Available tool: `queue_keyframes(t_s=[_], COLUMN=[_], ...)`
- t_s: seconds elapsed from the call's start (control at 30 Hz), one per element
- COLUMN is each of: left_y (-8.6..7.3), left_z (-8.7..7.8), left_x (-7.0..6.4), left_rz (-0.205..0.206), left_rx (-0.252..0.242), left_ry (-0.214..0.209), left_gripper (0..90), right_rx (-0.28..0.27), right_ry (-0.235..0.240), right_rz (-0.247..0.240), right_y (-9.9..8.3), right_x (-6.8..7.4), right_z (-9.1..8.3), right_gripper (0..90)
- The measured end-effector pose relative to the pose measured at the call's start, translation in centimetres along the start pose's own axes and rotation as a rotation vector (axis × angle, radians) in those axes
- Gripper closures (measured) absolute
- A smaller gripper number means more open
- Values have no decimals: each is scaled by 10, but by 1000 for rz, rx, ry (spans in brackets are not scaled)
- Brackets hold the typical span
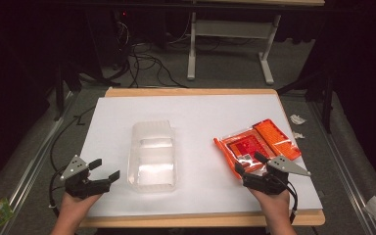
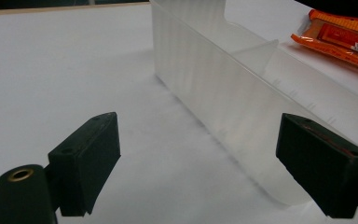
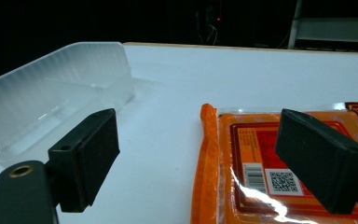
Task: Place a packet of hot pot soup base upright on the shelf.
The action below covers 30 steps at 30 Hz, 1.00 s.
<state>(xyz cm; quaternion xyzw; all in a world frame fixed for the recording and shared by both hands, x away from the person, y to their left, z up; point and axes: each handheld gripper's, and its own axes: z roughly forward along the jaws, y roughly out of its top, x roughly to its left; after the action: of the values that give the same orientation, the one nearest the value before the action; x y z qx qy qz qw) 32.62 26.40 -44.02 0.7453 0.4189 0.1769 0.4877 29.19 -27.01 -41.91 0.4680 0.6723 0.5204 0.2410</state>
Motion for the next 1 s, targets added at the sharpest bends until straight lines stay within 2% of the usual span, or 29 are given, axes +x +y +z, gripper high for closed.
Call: queue_keyframes(t_s=[0.23,0.63,0.83,0.93,0.97,1.0], left_y=[3,2,4,5,5,5], left_z=[-2,-3,-3,-4,-4,-4], left_x=[-1,0,-1,-1,-1,-1], left_rz=[0,-5,5,9,9,11], left_rx=[-20,-21,-34,-43,-43,-41], left_ry=[-9,-23,-19,-17,-17,-17], left_gripper=[142,142,129,122,122,122], right_rx=[2,-5,51,120,120,144], right_ry=[3,-3,-17,3,3,8], right_rz=[12,6,-39,-53,-53,-64], right_y=[-4,-1,-12,-21,-21,-24], right_x=[-5,-4,-5,-3,-3,-3], right_z=[-3,-8,-12,-6,-6,-3], right_gripper=[148,156,170,239,239,270])
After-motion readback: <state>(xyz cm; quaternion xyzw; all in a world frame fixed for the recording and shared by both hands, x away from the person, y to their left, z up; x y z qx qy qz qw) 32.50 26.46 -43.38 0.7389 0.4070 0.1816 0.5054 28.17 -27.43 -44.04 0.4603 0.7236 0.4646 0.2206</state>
